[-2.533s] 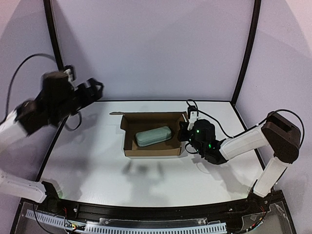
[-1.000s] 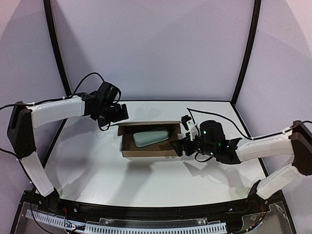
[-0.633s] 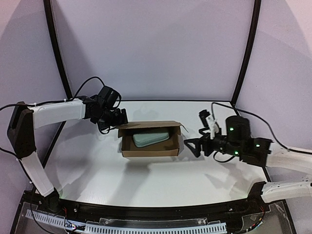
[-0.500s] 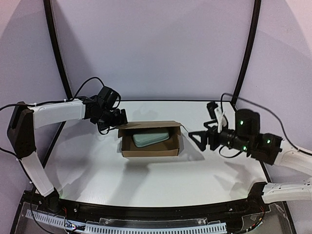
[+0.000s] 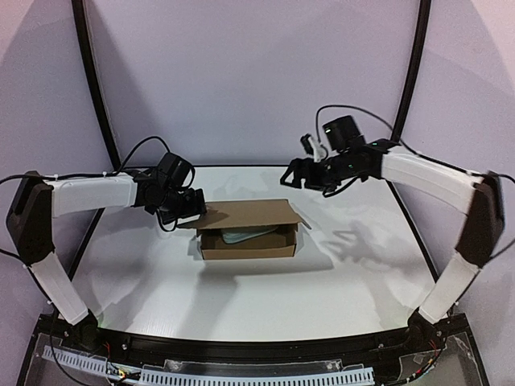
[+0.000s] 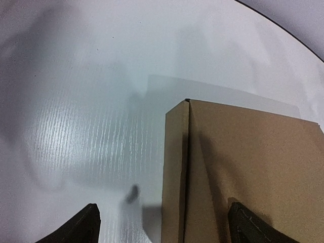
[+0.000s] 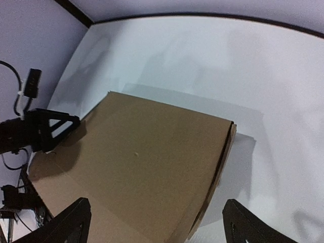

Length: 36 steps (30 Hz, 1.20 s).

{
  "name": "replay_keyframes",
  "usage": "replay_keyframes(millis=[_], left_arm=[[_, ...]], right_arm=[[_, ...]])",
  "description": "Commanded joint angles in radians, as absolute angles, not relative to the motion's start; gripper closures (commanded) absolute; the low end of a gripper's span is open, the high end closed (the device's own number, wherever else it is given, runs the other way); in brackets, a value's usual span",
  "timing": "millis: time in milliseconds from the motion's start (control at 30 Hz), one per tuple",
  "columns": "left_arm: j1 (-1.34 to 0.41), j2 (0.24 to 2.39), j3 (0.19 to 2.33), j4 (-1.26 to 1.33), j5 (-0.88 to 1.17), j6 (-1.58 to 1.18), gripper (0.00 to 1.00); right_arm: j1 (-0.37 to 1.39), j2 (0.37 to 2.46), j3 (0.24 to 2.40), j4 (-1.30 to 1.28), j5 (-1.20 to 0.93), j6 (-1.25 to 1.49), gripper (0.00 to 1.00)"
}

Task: Fold the paper box

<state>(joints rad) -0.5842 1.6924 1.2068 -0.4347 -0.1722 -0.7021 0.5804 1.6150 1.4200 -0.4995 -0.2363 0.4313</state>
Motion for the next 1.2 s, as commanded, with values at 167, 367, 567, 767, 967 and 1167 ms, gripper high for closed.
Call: replay_keyframes(millis=[167, 367, 567, 767, 967, 1167], left_arm=[[-0.575, 1.651, 1.099, -0.324, -0.075, -0.688, 0.14], [-0.575, 1.657, 1.072, -0.328, -0.066, -0.642, 0.19], [-0.574, 1.652, 1.083, -0.342, -0.026, -0.646, 0.20], [-0.575, 1.652, 1.146, -0.366, 0.162, -0.696, 0.22], [-0.575, 1.653, 1.182, -0.381, 0.340, -0.736, 0.23], [-0.575, 1.665, 1.183, -0.389, 0.386, -0.763, 0.29]], right_arm=[[0.581, 1.838, 1.448, -0.643, -0.273, 0.441, 0.24], [0.581, 1.878, 1.361, -0.551, -0.273, 0.491, 0.33], [0.581, 1.871, 1.347, -0.516, -0.302, 0.511, 0.33], [0.581, 1.851, 1.368, -0.517, -0.356, 0.527, 0.32], [0.581, 1.837, 1.357, -0.475, -0.428, 0.566, 0.33], [0.581, 1.826, 1.343, -0.451, -0.441, 0.579, 0.34]])
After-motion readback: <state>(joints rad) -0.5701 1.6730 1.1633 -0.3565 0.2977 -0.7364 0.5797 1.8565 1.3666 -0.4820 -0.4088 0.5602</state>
